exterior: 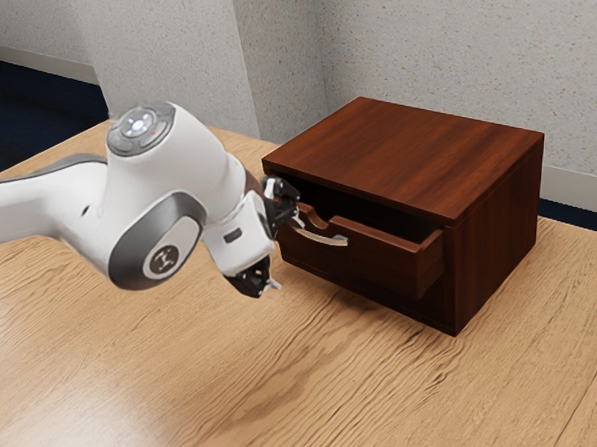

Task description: Pull the drawer handle with one arm to open the drawer

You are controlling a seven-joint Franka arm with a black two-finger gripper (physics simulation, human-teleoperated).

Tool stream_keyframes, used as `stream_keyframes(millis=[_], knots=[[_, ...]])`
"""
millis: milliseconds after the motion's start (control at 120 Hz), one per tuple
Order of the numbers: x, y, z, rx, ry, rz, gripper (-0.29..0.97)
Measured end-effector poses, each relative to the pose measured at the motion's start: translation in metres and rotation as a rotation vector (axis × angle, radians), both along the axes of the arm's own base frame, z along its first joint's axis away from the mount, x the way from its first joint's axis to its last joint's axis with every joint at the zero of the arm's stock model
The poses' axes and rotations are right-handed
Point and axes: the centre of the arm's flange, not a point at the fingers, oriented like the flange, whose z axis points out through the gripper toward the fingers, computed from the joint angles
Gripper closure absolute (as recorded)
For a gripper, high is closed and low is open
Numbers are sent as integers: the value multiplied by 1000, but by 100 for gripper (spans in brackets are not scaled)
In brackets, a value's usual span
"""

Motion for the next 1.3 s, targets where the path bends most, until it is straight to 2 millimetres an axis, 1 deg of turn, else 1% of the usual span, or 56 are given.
stream_keyframes(millis=[100,183,250,308,350,475,533,558,617,675,742,875,967,1025,1133,1300], knots=[[-2,0,-7,-3,11,3,0],[-2,0,-9,-5,11,5,0],[0,-1,-6,-9,-2,4,0],[6,-2,1,-17,-23,3,0],[10,-3,2,-22,-28,1,0],[20,-4,-18,-36,-7,-1,-2],[21,-3,-21,-39,-6,0,-3],[21,-3,-21,-40,-6,0,-1],[20,-3,-21,-40,-9,1,1],[16,-3,-16,-36,-16,3,6],[10,-2,-14,-33,-19,6,9],[3,-2,-14,-29,-17,9,7],[-3,-2,-11,-26,-21,12,10],[-9,-2,-8,-22,-25,14,11],[-23,-1,-7,-13,-25,18,8],[-39,-2,-11,-3,-18,20,-4]])
